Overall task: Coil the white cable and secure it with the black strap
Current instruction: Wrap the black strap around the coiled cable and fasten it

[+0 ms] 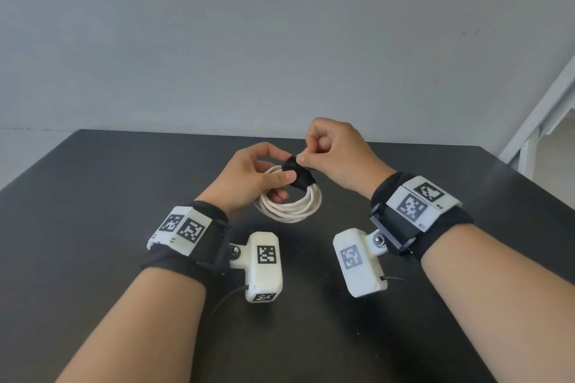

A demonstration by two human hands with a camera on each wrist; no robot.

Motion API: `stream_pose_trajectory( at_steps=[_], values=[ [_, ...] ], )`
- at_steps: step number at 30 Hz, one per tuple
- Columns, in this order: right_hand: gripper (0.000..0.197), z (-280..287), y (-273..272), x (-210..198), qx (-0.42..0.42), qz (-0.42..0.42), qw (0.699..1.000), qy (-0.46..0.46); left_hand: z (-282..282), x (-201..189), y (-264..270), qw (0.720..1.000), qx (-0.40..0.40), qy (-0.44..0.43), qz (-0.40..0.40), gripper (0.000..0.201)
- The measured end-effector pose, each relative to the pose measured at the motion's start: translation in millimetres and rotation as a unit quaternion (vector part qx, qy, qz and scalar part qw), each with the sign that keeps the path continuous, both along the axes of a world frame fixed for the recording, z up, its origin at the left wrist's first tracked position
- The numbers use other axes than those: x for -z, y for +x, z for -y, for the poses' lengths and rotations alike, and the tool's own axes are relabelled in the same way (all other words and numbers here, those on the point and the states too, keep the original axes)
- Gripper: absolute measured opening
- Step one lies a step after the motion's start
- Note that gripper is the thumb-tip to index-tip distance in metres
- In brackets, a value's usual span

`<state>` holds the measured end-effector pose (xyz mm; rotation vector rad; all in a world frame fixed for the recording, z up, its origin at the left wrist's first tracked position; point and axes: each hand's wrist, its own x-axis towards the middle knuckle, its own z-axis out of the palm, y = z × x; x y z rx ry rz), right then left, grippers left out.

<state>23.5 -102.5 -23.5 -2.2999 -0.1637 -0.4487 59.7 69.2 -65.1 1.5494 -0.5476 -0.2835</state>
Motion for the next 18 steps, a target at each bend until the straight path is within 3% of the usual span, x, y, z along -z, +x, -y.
stream_pose_trajectory(
  at_steps=[4,8,10,13,18],
  values=[
    [0.014,8.2,-5.8,3.8,0.006,-0.067,0.982,0.177,-2.7,2.1,4.1,1.0,-0.005,-0.025,-0.005,0.015],
    [0.035,10.3,-12.4,2.1,-0.025,-0.256,0.951,0.17,-3.8,5.8,8.3,0.999,-0.034,-0.035,0.001,0.001],
    [0.034,7.0,-13.9,1.4,-0.064,-0.311,0.93,0.184,-1.6,5.9,10.1,0.998,-0.052,-0.027,0.02,0.002],
    [0.021,5.0,-12.5,-0.6,-0.067,-0.314,0.923,0.214,5.1,4.4,8.7,0.996,-0.073,-0.031,0.033,0.004],
    [0.025,18.1,-1.6,-2.5,0.004,-0.277,0.924,0.265,14.6,-4.6,14.5,0.997,-0.032,-0.032,-0.061,0.027]
  ],
)
